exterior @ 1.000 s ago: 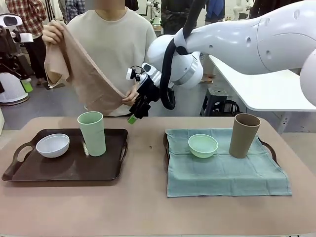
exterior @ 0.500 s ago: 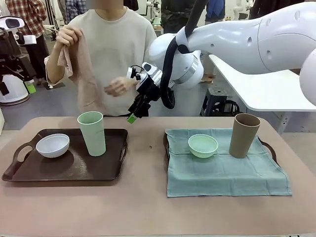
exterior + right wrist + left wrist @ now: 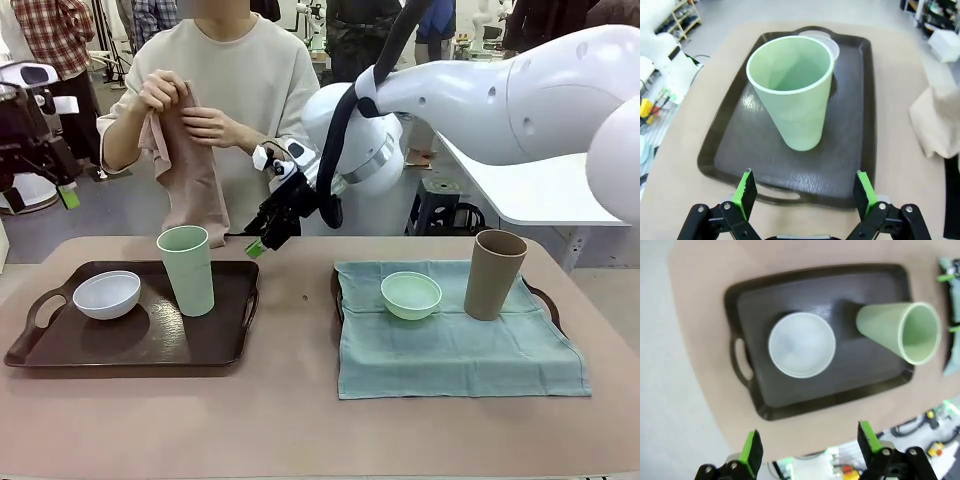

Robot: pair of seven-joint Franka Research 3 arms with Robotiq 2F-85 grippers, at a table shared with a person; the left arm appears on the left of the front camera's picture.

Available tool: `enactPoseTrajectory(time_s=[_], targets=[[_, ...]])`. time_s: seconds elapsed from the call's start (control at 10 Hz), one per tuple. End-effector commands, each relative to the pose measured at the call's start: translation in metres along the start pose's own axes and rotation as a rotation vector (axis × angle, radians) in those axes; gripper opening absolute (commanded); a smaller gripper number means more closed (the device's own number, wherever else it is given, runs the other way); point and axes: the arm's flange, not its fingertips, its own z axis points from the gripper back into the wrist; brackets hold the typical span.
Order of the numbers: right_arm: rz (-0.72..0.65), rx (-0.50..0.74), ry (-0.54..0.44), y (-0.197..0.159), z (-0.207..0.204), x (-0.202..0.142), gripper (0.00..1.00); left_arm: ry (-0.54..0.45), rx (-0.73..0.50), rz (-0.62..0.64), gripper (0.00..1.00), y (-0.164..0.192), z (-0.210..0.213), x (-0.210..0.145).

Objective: Set up a tray with a mat and arrange the tableware.
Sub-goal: Pick up the Picnic Bowl and Reusable plastic cup from the Handle tray in front of the human's position and hold them in the air.

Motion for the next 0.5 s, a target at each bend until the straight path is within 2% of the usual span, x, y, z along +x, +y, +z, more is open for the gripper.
enactPoseTrajectory(time_s=[0.0,0.2,0.4], targets=[[0.013,0.022,-0.07,0.005,-0.014,-0.013,1.0,-0.068,0.084,0.06,1.0,0.005,-0.025,-0.012],[0.0,-0.019,-0.117,0.008,-0.03,-0.025,1.0,-0.129,0.103,0.081,1.0,0.014,-0.045,-0.011],[-0.006,-0.019,-0.12,0.014,-0.052,-0.03,1.0,-0.189,0.109,0.075,1.0,0.023,-0.068,-0.007]])
